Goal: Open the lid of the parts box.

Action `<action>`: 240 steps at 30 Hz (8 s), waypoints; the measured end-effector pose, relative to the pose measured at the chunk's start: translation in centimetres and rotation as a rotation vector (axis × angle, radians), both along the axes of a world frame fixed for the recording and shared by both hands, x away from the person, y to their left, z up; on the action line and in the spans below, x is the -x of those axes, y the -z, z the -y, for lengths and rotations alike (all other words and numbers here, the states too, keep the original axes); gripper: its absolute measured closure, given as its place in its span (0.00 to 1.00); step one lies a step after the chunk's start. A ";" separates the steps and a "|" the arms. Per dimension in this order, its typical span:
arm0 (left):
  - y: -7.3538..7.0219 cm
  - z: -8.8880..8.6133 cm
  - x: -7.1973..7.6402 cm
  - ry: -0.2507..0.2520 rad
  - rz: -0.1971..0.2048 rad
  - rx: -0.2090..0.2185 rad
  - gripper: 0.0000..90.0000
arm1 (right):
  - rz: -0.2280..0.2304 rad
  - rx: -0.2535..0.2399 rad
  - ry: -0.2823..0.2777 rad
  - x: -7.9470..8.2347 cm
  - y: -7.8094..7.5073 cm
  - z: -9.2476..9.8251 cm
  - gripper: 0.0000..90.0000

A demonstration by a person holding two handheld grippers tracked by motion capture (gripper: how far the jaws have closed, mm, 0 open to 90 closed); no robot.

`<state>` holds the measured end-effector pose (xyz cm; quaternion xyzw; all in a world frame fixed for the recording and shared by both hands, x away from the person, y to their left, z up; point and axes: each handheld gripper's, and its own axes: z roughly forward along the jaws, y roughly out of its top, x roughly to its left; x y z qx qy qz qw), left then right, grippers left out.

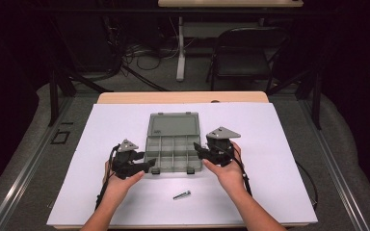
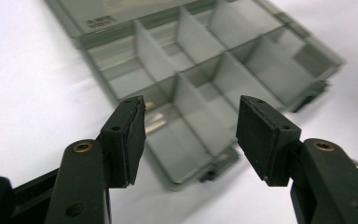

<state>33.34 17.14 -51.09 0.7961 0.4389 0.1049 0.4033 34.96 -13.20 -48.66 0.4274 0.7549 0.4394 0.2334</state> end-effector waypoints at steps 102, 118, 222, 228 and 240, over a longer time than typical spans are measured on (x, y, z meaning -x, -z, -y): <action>1.7 13.1 1.9 0.504 -0.294 -0.334 0.75 | 0.066 0.000 -0.088 5.9 -0.9 4.0 0.16; 1.9 13.9 2.4 0.504 -0.279 -0.398 0.85 | 0.055 -0.011 -0.079 5.7 -0.8 4.3 0.17; -8.7 8.0 -7.1 0.133 -0.133 -0.204 0.89 | 0.055 -0.028 -0.055 5.5 -0.6 4.7 0.17; -8.0 8.6 -8.1 0.107 -0.136 -0.214 0.89 | 0.051 -0.017 -0.053 5.4 -0.4 4.7 0.17; -6.2 10.0 -9.4 0.067 -0.142 -0.224 0.89 | 0.044 -0.019 -0.057 5.4 -0.4 4.7 0.17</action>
